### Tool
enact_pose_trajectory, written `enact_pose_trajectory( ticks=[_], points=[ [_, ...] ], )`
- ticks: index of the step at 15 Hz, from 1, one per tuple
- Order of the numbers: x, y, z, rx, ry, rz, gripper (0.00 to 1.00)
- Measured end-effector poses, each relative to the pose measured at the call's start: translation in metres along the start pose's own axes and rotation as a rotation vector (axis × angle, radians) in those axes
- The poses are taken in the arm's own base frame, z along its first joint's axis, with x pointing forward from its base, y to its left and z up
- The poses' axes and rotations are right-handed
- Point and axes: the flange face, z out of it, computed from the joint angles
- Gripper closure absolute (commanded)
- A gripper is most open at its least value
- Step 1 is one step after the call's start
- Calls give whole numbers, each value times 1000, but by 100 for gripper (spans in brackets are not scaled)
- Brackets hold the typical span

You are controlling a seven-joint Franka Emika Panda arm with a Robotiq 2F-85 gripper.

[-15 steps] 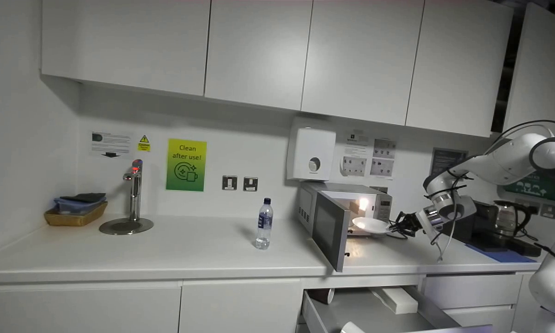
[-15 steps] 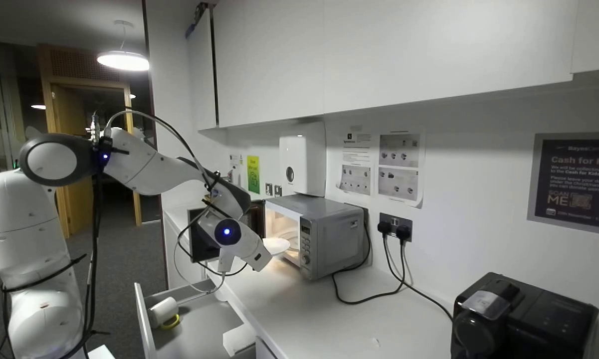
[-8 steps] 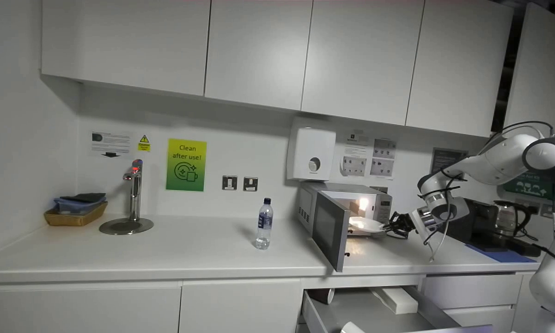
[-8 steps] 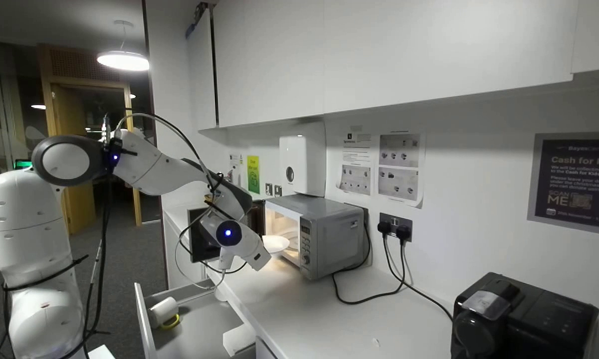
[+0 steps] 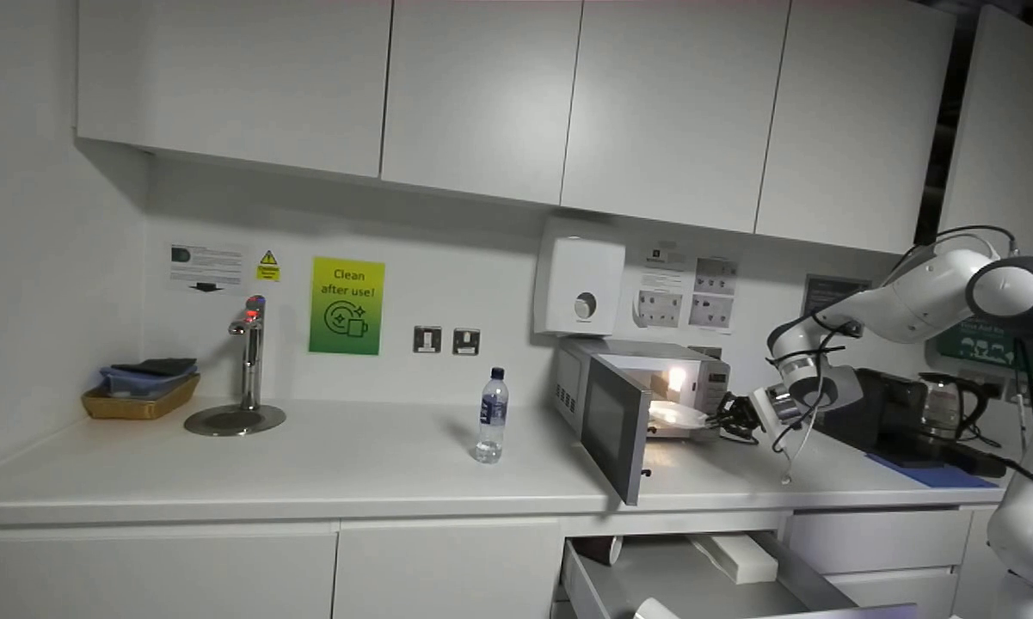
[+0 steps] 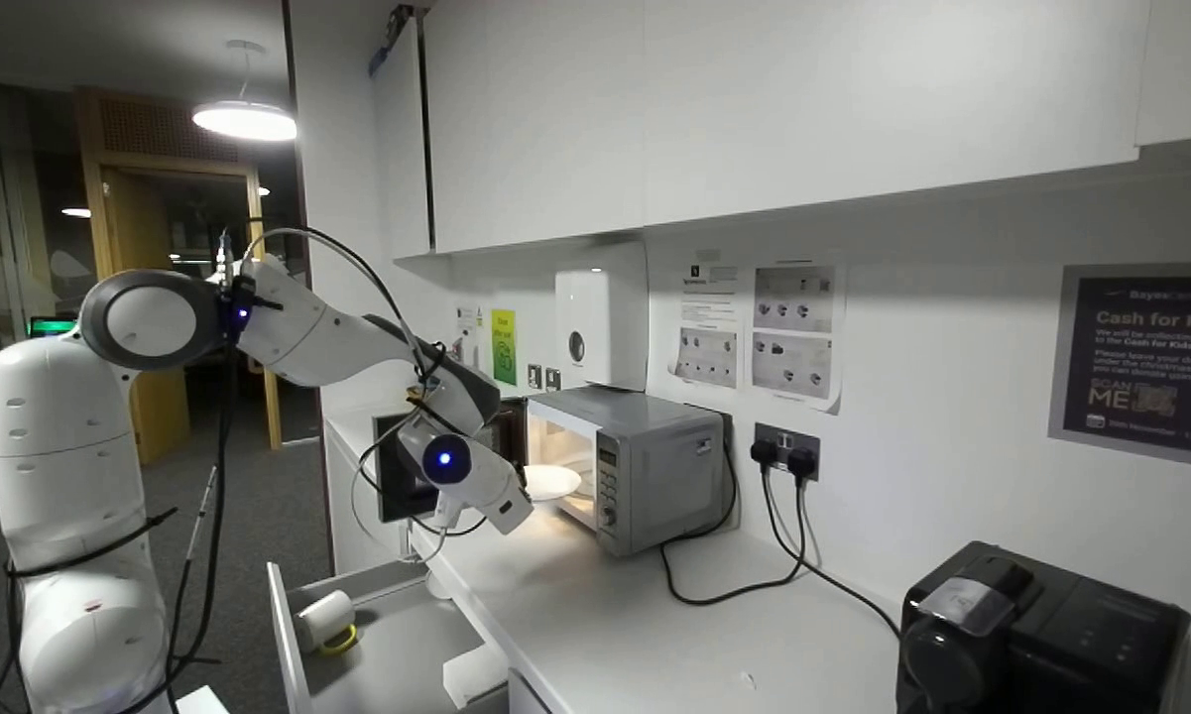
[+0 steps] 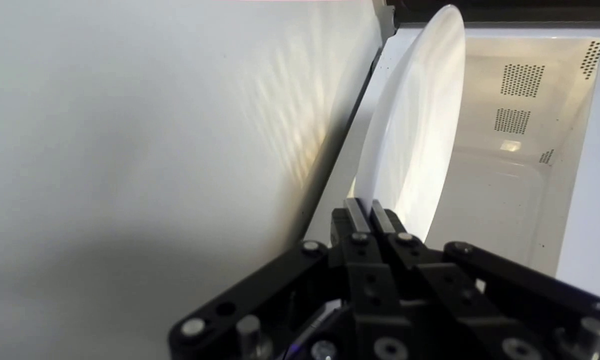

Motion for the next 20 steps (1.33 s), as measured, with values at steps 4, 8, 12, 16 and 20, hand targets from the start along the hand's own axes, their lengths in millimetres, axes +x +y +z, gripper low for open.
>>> enact_pose_trajectory(
  ticks=[4,8,12,16,20],
  points=[
    [3,-4,8,2,31,31,99],
    [9,-5,18,3,49,53,99],
    [10,-5,34,0,41,61,99],
    [12,-6,45,-2,34,56,99],
    [12,-13,53,6,28,38,99]
  ],
)
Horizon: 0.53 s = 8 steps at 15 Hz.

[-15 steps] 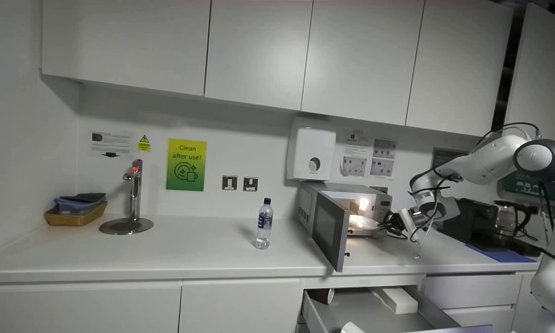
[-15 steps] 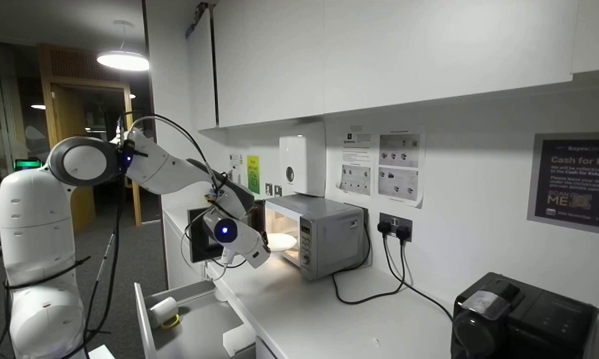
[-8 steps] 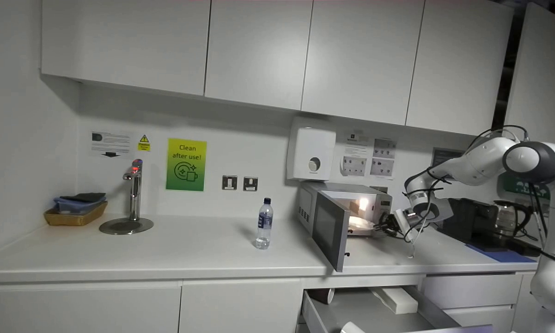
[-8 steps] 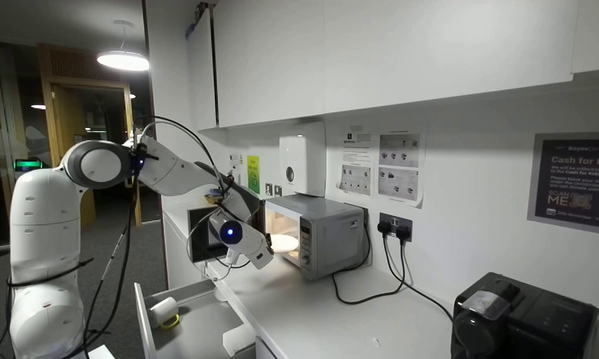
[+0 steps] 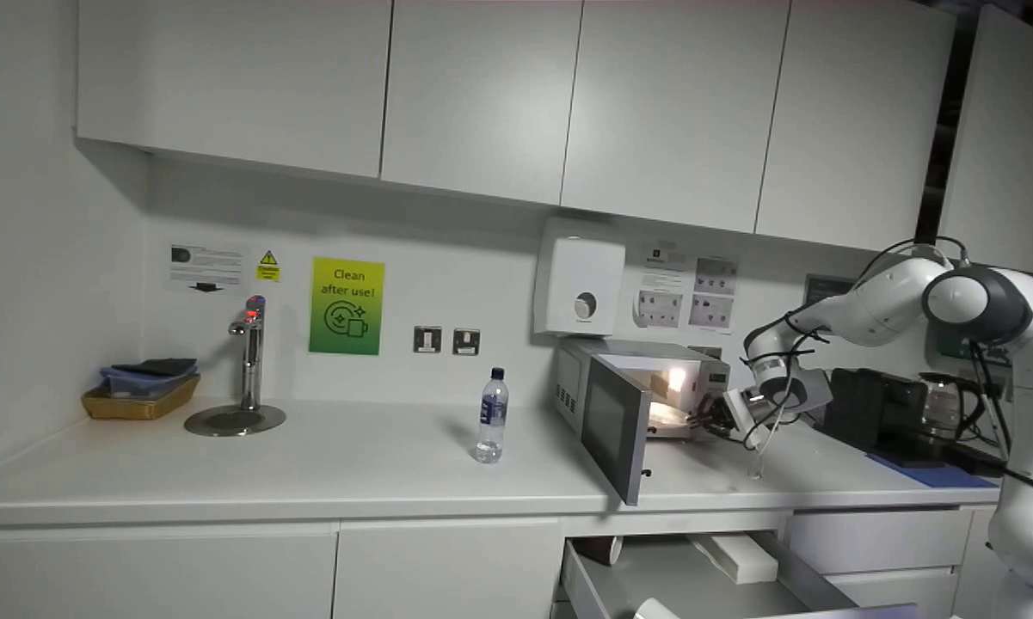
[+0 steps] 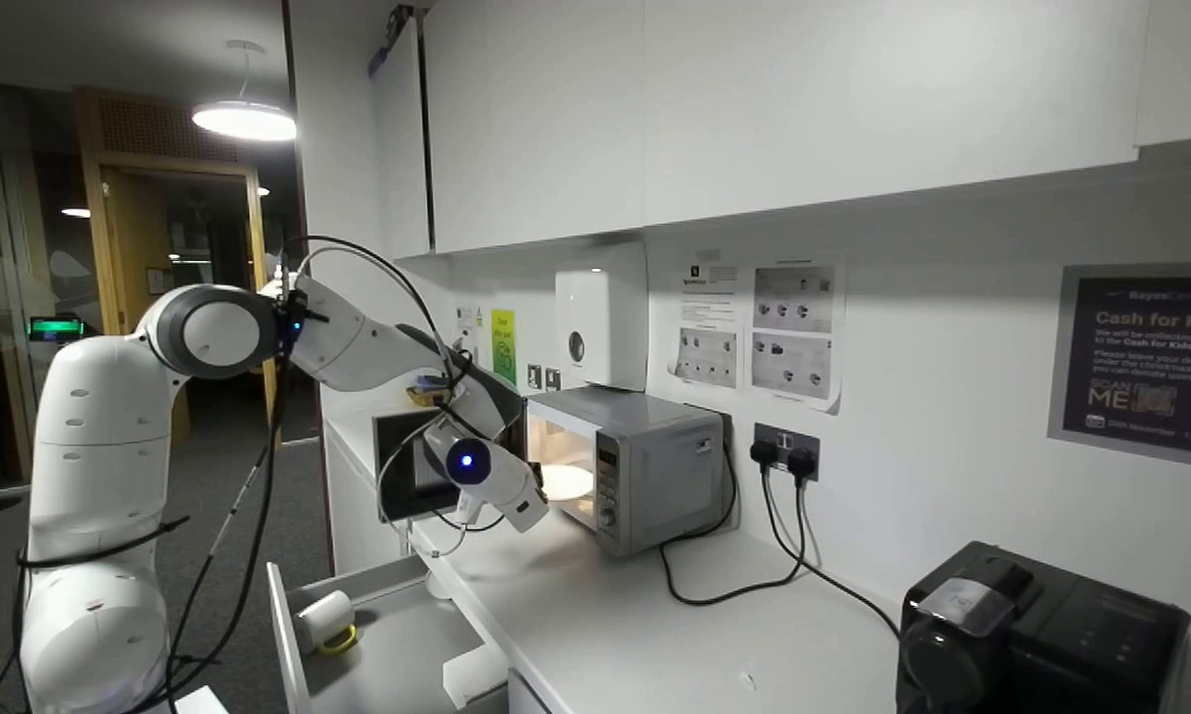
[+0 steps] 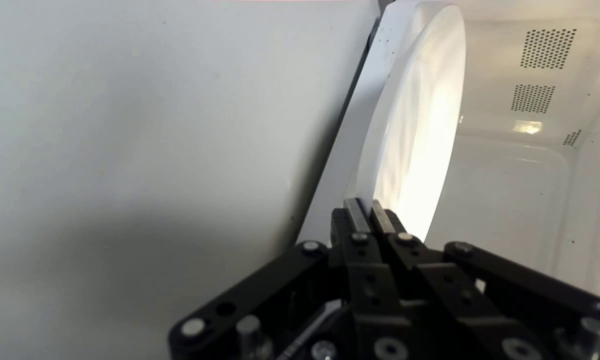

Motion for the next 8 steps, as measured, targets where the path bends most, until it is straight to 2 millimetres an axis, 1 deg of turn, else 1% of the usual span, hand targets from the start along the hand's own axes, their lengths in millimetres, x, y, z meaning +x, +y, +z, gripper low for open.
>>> enact_pose_trajectory(
  ticks=[8],
  points=[
    [-11,-15,9,19,-21,-41,99]
  ],
)
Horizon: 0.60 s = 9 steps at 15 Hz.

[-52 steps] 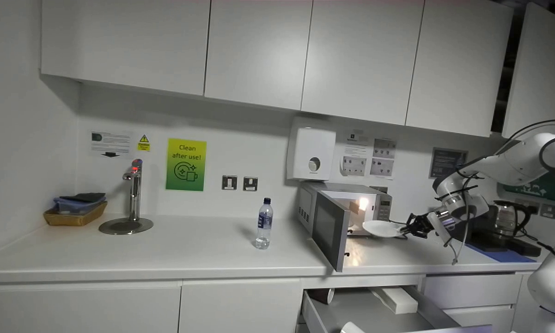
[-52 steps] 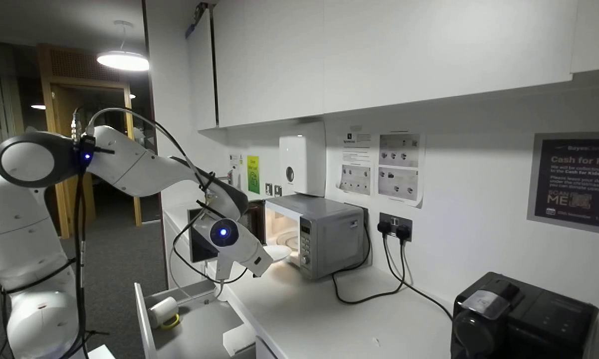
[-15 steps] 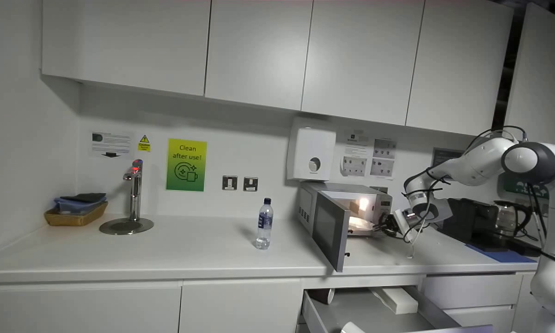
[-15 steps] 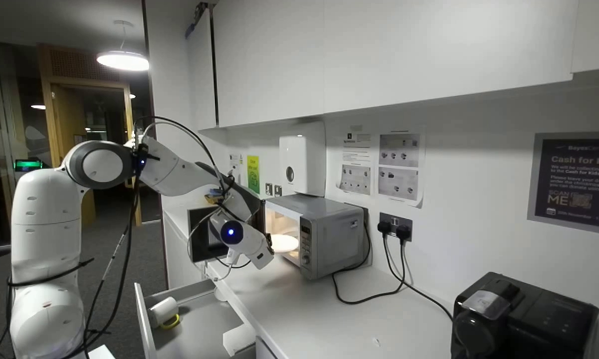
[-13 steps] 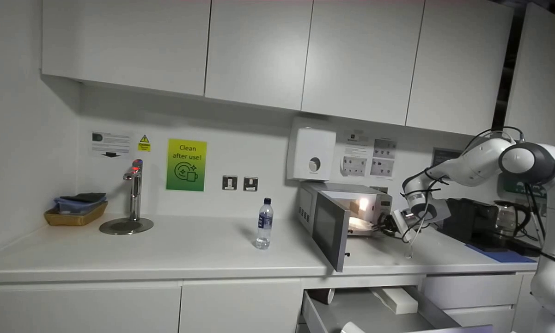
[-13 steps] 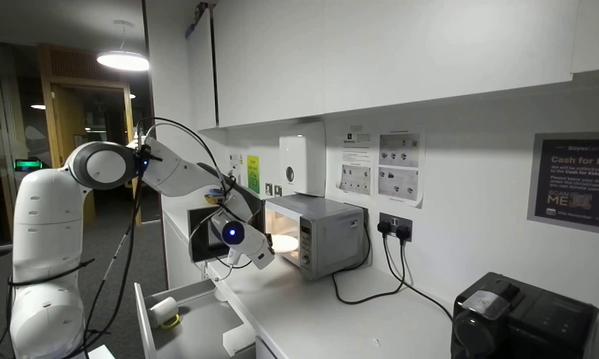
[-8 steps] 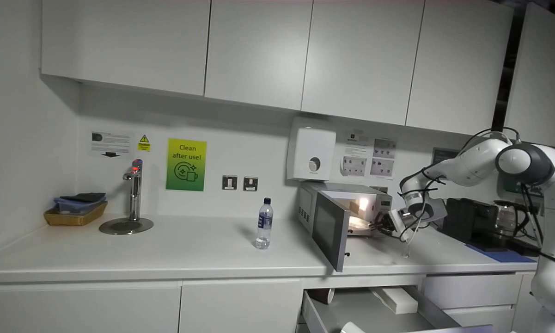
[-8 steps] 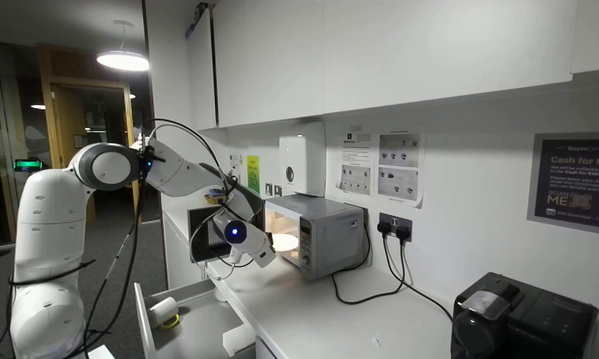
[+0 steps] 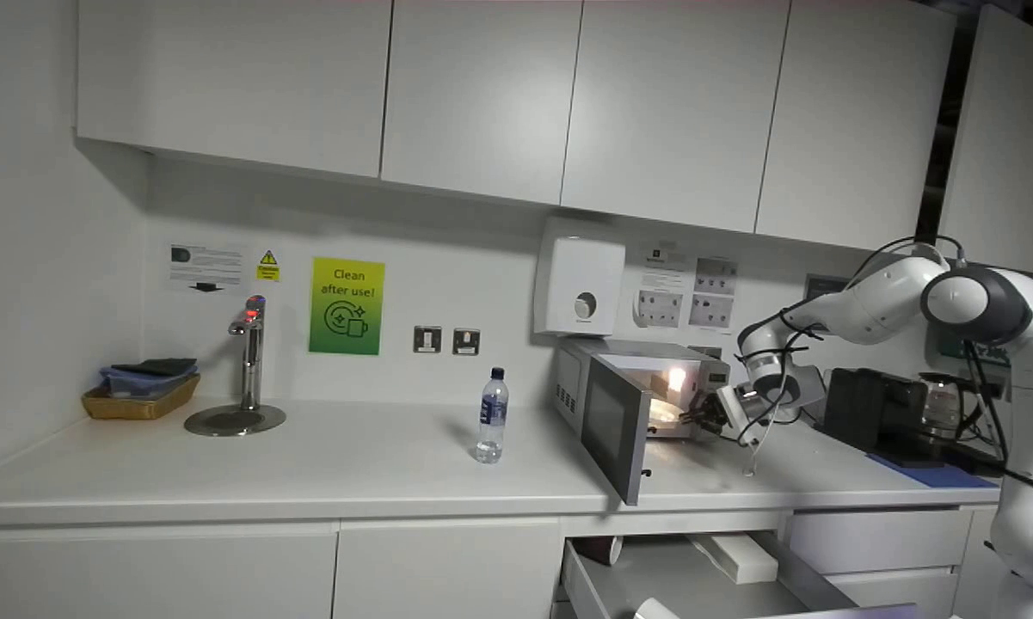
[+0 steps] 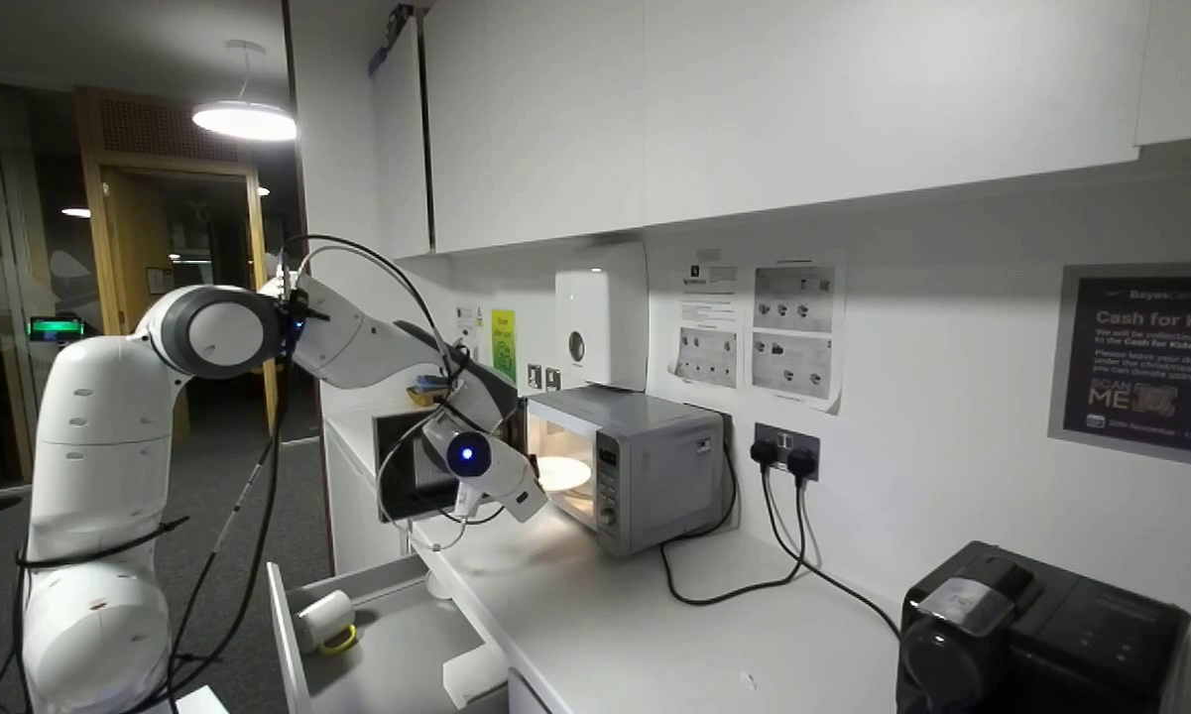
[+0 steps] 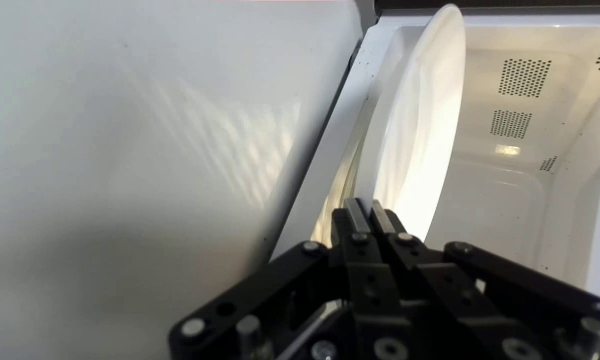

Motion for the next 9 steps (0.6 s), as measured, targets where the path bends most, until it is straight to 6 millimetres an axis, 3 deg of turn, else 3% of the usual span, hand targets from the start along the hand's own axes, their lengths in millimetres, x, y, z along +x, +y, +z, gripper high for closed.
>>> enact_pose_trajectory(
  ticks=[9],
  points=[
    [14,-6,20,9,10,-9,99]
  ],
)
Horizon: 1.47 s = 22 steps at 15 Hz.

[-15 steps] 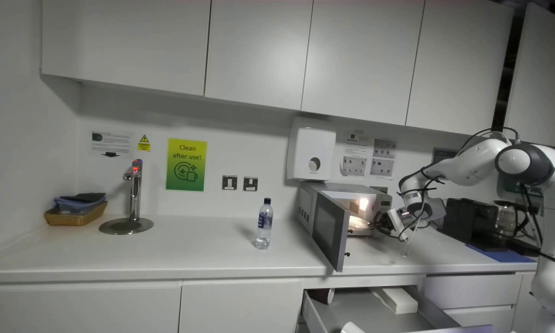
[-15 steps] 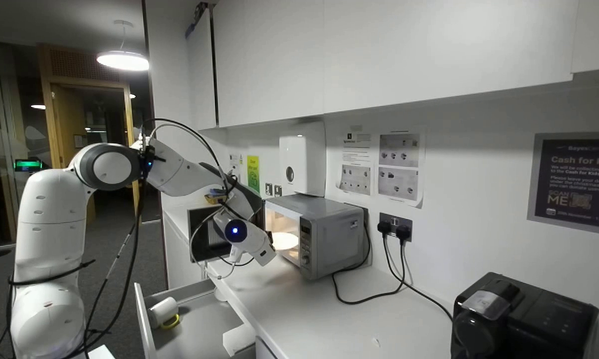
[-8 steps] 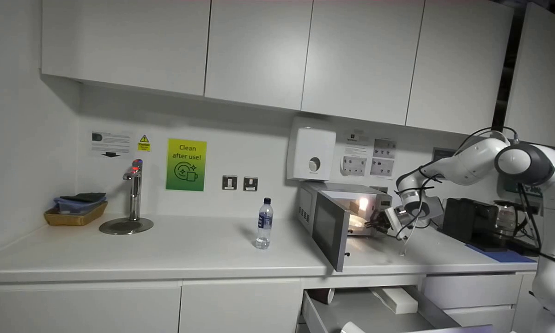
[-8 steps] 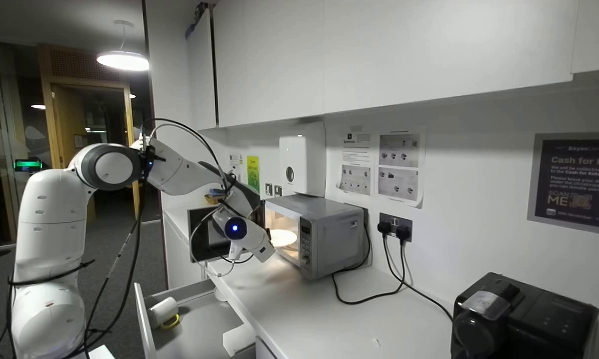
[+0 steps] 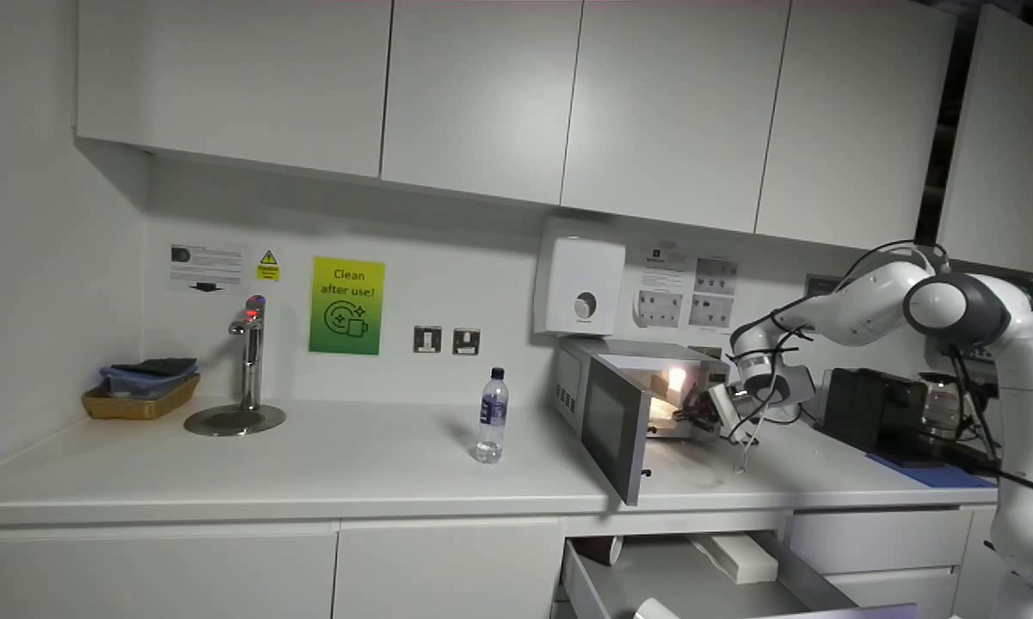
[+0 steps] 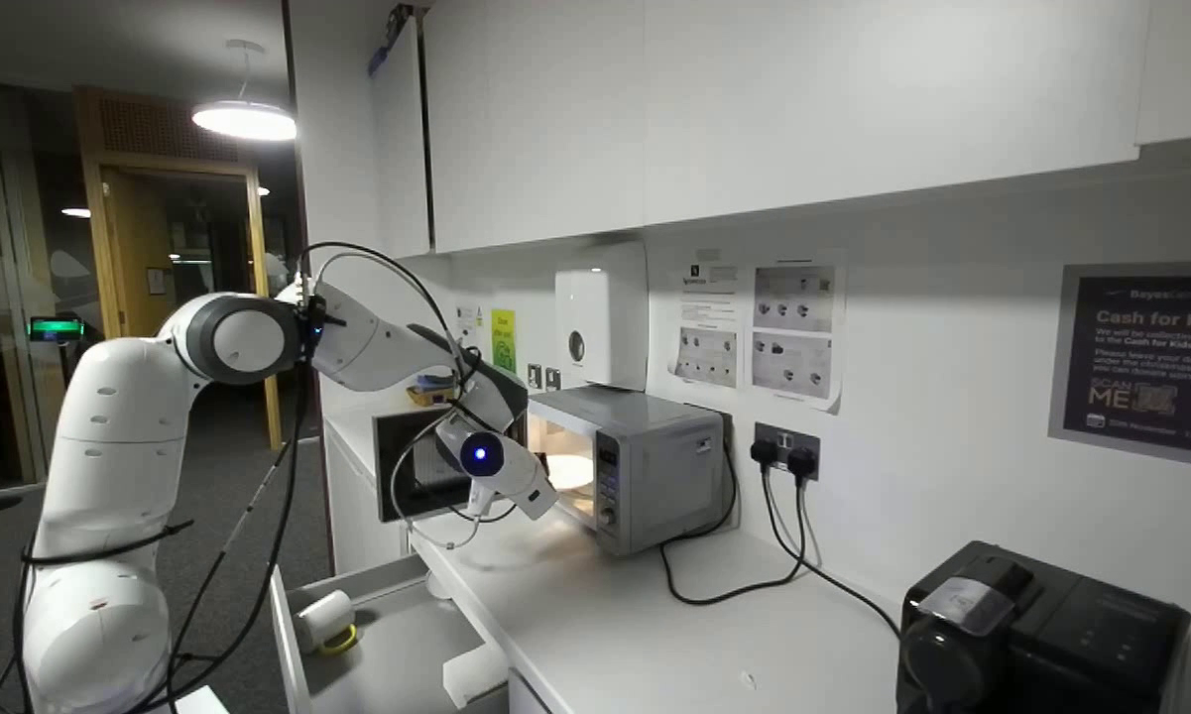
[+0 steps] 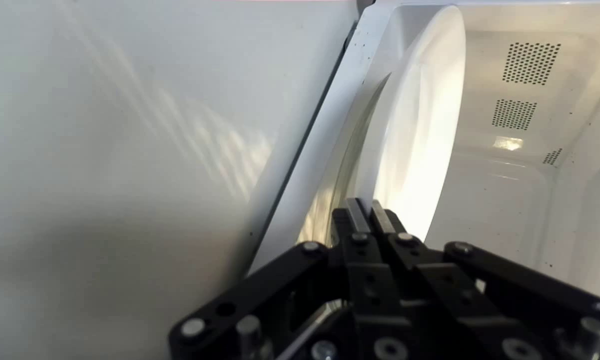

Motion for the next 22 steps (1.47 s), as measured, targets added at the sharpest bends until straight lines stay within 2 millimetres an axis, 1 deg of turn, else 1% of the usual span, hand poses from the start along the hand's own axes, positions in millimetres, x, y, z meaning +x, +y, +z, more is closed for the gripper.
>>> enact_pose_trajectory(
  ticks=[3,7,22],
  points=[
    [8,-1,8,3,7,-1,99],
    [12,-4,16,8,8,-4,99],
    [9,-8,37,10,-2,-17,99]
  ],
)
